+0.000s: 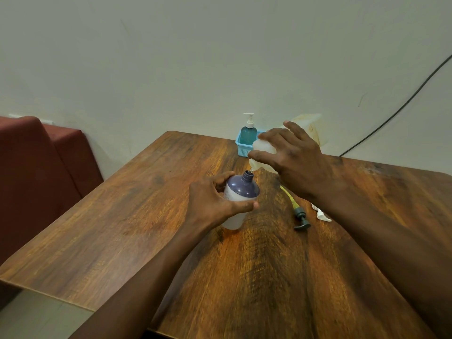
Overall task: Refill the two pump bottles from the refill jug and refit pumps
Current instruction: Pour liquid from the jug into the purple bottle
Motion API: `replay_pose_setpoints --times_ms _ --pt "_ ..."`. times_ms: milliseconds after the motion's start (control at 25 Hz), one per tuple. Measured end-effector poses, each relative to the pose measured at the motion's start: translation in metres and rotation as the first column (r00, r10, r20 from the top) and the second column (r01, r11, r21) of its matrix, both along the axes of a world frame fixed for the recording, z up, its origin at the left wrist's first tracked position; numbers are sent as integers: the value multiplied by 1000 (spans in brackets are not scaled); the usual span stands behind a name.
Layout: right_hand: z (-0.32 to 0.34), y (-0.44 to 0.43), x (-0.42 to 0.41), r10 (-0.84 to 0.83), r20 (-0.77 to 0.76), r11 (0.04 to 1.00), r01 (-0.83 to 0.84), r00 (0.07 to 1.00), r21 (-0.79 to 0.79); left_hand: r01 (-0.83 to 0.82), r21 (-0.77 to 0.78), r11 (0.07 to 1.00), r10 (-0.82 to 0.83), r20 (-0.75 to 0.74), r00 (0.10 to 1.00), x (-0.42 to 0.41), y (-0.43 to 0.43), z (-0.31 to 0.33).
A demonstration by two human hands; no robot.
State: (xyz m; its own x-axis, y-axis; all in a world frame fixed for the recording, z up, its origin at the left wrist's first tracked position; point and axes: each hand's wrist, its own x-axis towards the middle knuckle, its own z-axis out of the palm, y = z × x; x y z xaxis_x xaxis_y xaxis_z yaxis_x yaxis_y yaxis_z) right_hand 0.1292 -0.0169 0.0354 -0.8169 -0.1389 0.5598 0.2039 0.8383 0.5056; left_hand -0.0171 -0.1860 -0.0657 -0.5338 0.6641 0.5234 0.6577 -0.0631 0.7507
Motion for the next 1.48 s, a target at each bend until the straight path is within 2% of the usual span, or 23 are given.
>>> replay_pose_setpoints --times_ms 1480 --pt "6 -4 -1 17 72 998 -22 997 64 -16 0 1000 16 -5 1000 3 1 1"
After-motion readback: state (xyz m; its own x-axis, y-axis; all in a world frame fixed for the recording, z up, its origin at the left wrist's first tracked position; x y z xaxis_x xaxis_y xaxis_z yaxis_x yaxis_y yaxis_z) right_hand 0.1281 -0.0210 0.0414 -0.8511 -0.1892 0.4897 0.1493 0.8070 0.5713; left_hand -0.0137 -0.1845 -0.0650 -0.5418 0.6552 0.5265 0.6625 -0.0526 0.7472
